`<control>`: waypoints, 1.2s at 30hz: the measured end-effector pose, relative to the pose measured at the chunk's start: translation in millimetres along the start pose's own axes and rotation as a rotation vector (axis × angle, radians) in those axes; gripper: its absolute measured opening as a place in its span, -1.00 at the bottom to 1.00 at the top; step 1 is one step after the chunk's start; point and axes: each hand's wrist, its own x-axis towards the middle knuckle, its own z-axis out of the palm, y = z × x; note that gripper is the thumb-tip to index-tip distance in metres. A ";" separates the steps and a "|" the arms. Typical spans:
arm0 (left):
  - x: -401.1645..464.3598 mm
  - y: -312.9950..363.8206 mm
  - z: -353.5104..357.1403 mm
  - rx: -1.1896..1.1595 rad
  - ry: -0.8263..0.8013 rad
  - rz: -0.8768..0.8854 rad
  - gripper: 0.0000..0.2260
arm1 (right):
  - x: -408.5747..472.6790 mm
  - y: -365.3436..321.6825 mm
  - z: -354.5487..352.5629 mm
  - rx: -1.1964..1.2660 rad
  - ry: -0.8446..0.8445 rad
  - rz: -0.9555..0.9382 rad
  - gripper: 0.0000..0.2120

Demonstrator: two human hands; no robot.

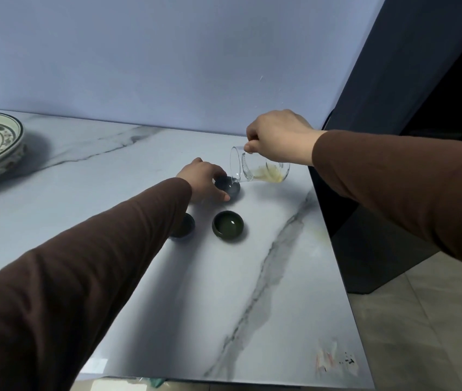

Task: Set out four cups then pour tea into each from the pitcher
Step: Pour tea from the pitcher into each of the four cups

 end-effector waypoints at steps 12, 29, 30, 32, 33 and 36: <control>3.0 -3.5 -0.4 0.019 0.022 0.012 -0.42 | 8.1 -8.5 -11.1 -0.087 -0.001 -0.057 -0.74; 3.8 -3.3 -0.7 0.022 0.025 0.038 -0.47 | 9.3 -21.1 -19.4 -0.166 -0.014 -0.121 -0.74; 3.1 -2.8 -1.1 0.020 0.025 0.035 -0.47 | 9.3 -21.9 -19.8 -0.170 -0.016 -0.124 -0.74; 2.9 -3.2 -1.4 0.015 0.029 0.030 -0.48 | 9.5 -23.4 -20.4 -0.186 -0.017 -0.137 -0.74; 2.3 -3.0 -1.5 0.014 0.032 0.029 -0.50 | 9.7 -23.9 -20.8 -0.192 -0.016 -0.143 -0.74; 1.0 -2.2 -1.6 0.016 0.038 0.033 -0.52 | 10.4 -25.2 -22.1 -0.206 -0.015 -0.159 -0.75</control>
